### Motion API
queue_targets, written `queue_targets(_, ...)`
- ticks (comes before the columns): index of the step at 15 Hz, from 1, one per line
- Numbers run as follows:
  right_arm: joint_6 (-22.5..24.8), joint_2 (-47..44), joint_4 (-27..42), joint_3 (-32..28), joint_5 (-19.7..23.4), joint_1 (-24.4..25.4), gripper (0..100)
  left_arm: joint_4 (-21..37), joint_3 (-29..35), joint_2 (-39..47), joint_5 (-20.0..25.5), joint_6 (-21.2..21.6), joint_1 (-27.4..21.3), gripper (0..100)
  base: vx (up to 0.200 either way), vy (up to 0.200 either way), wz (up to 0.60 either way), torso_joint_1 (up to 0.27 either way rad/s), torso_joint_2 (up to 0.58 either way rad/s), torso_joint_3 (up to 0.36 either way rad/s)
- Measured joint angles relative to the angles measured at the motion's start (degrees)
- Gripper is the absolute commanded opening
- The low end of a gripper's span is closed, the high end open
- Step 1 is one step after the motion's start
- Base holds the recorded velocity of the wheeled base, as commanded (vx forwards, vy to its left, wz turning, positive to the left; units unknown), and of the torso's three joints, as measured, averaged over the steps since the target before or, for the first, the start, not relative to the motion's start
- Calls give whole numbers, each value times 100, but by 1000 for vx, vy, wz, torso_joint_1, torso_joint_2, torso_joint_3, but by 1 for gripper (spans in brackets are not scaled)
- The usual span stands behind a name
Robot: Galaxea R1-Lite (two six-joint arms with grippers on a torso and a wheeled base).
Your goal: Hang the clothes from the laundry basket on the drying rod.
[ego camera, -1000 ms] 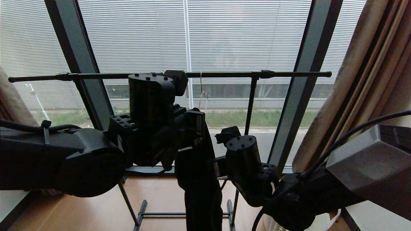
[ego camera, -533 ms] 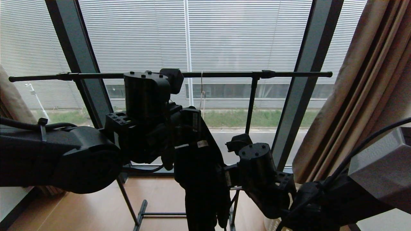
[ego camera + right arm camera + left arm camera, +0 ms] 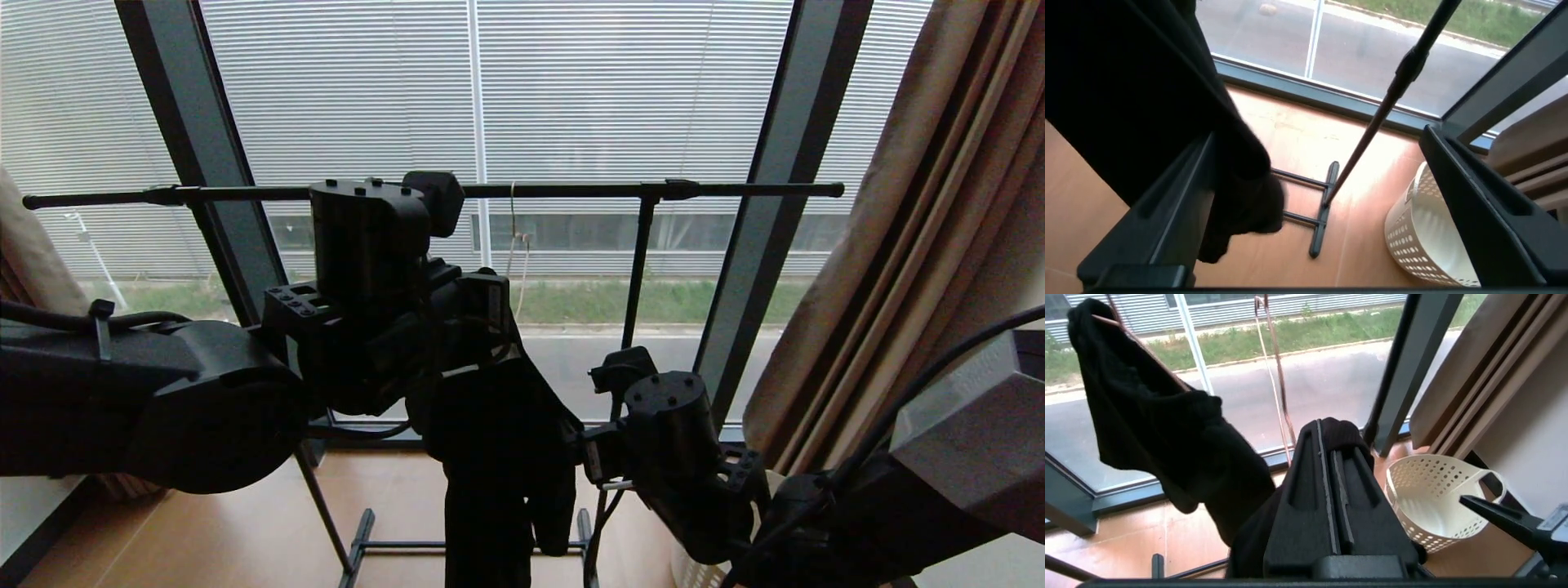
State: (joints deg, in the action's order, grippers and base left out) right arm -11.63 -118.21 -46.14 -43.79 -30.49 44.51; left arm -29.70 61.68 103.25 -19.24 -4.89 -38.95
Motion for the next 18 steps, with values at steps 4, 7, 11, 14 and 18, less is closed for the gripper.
queue_targets(4, -5, -17, 2, -94, 217, -83, 100, 0, -11, -13, 5, 7, -7, 0, 0, 0, 0, 0, 0, 0)
queue_targets(7, -7, -65, 13, -180, 228, -91, 100, 2, -2, -15, 5, 5, -22, 0, 0, 0, 0, 0, 0, 0)
queue_targets(11, -22, -295, 5, -202, 228, -82, 100, 2, 0, -23, 6, 0, -27, 0, 0, 0, 0, 0, 0, 0)
queue_targets(14, -33, -455, 7, -207, 228, -83, 100, 4, -13, -61, 11, 0, -11, 0, 0, 0, 0, 0, 0, 0)
queue_targets(18, -33, -507, 16, -174, 228, -358, 0, 4, -132, -152, 20, 0, 30, 0, 0, 0, 0, 0, 0, 0)
